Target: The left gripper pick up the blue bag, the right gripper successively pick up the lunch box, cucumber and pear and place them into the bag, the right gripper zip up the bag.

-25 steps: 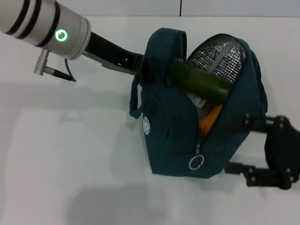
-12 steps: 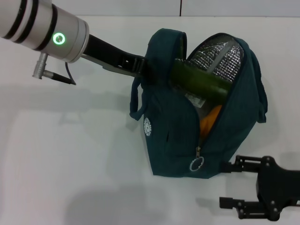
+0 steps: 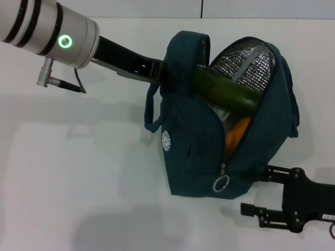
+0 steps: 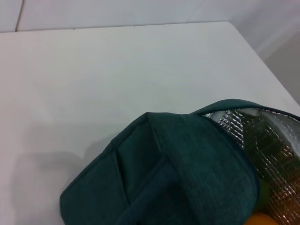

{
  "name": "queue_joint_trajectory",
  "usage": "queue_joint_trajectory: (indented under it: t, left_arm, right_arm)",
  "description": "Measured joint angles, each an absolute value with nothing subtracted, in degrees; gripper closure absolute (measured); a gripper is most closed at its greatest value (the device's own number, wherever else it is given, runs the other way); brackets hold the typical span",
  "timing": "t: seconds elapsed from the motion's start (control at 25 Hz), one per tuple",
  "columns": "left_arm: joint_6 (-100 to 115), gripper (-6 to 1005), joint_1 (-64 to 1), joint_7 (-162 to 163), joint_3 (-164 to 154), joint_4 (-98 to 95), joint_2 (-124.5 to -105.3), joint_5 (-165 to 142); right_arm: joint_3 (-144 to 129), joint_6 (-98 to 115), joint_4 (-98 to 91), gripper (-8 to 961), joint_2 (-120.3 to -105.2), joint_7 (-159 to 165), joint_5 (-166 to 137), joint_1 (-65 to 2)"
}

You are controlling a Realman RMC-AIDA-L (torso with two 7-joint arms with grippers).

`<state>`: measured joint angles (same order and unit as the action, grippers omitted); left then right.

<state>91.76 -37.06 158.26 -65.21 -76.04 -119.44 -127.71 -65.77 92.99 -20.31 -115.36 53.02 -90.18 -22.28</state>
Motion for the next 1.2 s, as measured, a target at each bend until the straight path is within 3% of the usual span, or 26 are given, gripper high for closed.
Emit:
queue_joint_trajectory:
  t: [0.72,1.2]
  left_arm:
    - [91.8,957,-36.5,157.4,-65.2,-76.0,-119.53,-125.9]
    - [91.8,957,-35.7,157.0,-65.2,-76.0,-119.47,-125.2]
  right_arm:
    - [-67.9,91.4,-17.5,259,-116.16,53.0,-87.6,-25.4]
    - [-87.8,85.3,-17.9,260,-116.19,52.4,-71.2,-26.6]
